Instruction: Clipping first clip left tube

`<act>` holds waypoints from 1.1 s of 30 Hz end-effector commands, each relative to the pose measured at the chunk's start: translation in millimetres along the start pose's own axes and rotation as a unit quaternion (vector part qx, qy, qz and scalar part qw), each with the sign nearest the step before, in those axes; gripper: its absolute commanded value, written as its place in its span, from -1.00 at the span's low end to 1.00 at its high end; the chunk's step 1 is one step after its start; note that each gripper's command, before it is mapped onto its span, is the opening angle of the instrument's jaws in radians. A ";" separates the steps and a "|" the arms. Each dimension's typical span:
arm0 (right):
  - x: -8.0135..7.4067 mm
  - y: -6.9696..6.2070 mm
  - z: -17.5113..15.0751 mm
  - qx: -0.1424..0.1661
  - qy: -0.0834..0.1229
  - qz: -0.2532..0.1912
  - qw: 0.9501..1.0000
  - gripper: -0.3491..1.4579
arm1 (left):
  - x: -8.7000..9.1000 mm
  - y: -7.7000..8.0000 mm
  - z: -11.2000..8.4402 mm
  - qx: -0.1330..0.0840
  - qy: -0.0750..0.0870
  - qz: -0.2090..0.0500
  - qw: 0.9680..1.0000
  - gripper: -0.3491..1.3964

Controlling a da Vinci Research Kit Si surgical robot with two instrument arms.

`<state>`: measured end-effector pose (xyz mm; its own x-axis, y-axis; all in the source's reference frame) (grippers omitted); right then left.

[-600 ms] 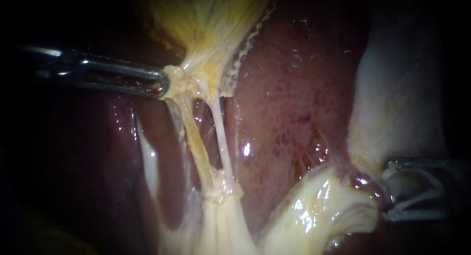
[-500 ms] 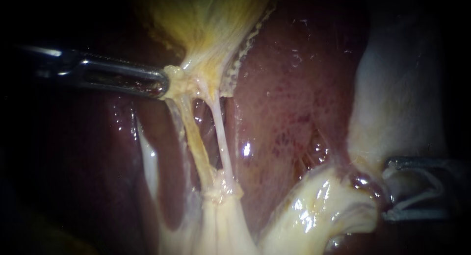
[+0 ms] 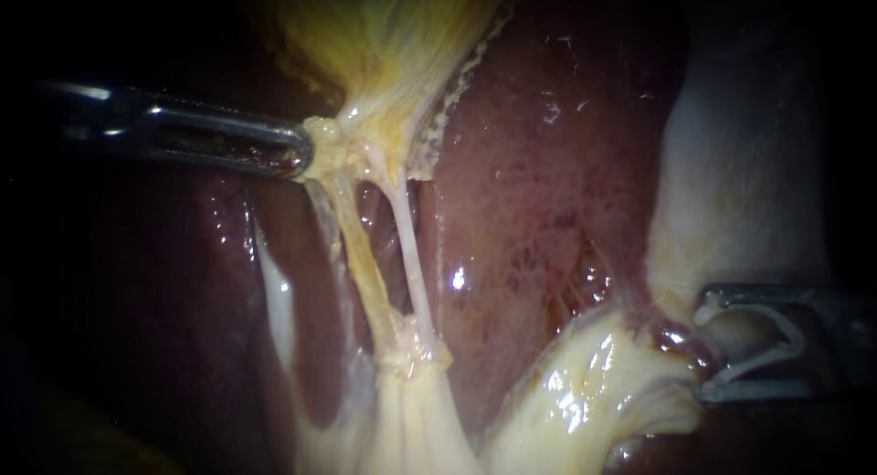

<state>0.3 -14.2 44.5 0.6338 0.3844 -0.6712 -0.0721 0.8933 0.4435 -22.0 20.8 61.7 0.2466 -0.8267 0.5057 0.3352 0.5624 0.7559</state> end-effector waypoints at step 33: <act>5.7 1.8 8.7 0.003 0.041 0.034 0.999 -0.07 | 0.1 0.0 0.1 0.000 0.000 0.000 1.000 -1.00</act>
<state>10.8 -12.3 46.7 0.5622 0.4643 -0.6843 -0.1082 0.8617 0.4958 -22.1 20.7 61.8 0.2469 -0.8265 0.5059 0.3352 0.5626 0.7557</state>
